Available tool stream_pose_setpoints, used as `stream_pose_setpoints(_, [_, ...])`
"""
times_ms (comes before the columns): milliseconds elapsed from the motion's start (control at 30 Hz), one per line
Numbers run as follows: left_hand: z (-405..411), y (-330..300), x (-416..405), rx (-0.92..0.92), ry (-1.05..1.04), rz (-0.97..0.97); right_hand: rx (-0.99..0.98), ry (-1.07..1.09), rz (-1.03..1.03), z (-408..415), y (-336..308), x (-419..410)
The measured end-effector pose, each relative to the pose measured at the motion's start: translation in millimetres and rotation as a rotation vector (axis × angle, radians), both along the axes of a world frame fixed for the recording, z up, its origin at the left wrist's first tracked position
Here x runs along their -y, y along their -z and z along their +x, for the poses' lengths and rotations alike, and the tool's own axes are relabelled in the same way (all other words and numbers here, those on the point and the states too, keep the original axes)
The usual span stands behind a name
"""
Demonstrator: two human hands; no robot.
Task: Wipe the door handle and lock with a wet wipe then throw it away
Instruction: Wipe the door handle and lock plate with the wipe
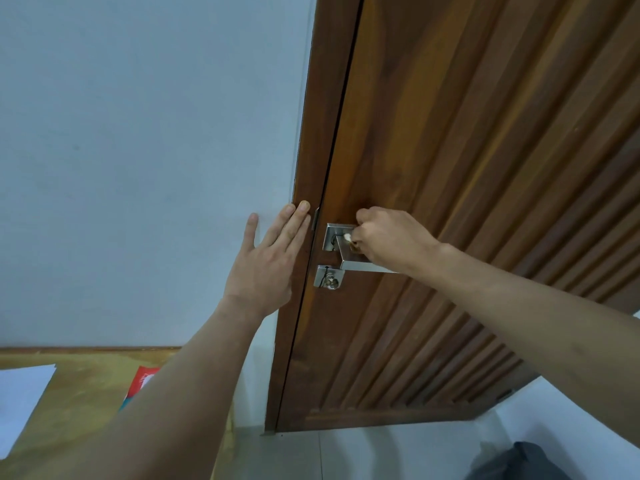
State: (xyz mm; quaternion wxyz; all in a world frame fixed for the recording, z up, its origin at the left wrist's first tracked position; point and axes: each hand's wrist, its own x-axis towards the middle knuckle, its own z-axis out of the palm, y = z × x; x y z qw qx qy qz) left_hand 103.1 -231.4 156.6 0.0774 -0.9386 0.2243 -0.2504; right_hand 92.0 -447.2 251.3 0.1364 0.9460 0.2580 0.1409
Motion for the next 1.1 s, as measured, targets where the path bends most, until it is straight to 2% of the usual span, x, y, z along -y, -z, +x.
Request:
stream_pose_setpoints(67, [0,-1,-1,-0.005,0.004,-0.001,-0.049,0.050,0.035,-5,-11,5])
stream_pose_setpoints(167, [0,-2,-2,-0.001,0.000,0.023,0.000,0.001,0.142,-6,-19,-2])
stream_pose_setpoints(333, [0,0,0,0.018,0.008,-0.002,0.008,-0.015,-0.038,2,-7,-17])
stream_pose_setpoints(467, [-1,-2,-2,0.003,0.016,0.012,-0.100,0.134,-0.123,-2,-10,9])
stream_pose_setpoints(567, [0,-2,-2,-0.009,0.015,0.021,-0.117,0.207,0.153,1,-21,37])
stream_pose_setpoints(667, [1,-1,-1,-0.010,0.002,0.030,-0.122,0.088,0.353,7,-29,29])
stream_pose_setpoints(800, [0,1,1,0.000,-0.007,0.015,-0.113,0.071,0.222,10,-15,-6])
stream_pose_setpoints(933, [0,-1,1,0.001,-0.010,0.032,-0.025,0.184,0.243,4,-8,-2])
stream_pose_setpoints(1000, [0,0,0,0.010,-0.008,0.035,0.067,0.263,0.395,-8,-8,16])
stream_pose_setpoints(1100, [2,4,1,0.041,-0.004,0.013,0.264,0.313,1.112,-43,-1,48])
